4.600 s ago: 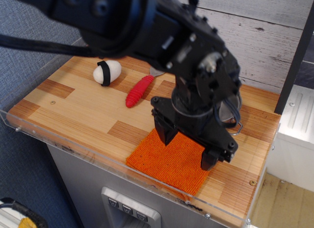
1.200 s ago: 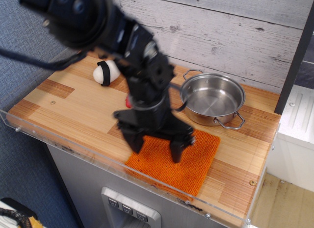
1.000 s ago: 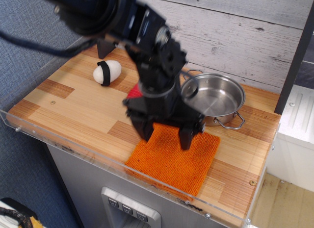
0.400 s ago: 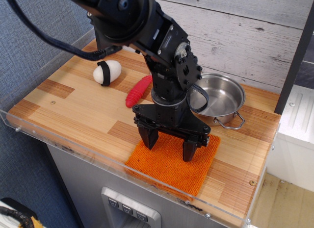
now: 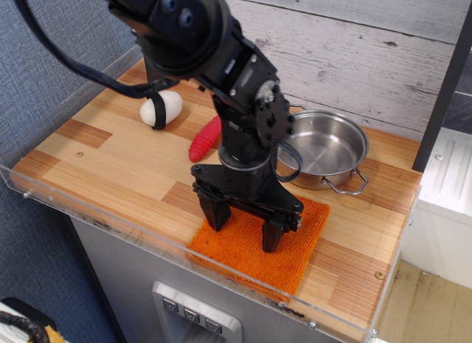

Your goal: Move the orange cloth to below the white and black object

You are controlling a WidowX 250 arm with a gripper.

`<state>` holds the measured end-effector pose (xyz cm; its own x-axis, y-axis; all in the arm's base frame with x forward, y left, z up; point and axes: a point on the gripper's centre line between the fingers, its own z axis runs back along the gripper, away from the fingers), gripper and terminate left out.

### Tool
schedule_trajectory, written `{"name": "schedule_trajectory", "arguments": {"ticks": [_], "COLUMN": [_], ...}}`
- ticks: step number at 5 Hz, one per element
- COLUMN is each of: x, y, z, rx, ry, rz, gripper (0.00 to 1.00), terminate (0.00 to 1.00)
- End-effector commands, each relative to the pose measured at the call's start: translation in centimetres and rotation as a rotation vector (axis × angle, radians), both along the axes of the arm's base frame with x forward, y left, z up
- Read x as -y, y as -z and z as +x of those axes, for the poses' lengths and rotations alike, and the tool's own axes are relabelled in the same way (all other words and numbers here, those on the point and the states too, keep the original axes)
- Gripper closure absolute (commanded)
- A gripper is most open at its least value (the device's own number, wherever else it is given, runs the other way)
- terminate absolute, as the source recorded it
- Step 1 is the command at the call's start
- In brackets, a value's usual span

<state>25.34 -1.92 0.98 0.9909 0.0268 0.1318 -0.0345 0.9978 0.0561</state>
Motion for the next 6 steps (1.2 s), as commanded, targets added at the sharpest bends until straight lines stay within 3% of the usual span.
{"name": "schedule_trajectory", "arguments": {"ticks": [1, 4, 6], "x": [-1.7, -5.0, -8.1], "y": [2.0, 0.6, 0.6], "z": [-0.7, 0.0, -1.6], "rx": [0.007, -0.024, -0.068], "ry": [-0.028, 0.03, 0.034], "rz": [-0.017, 0.023, -0.003], "gripper": [0.0, 0.0, 0.0], "terminate": [0.0, 0.0, 0.0]}}
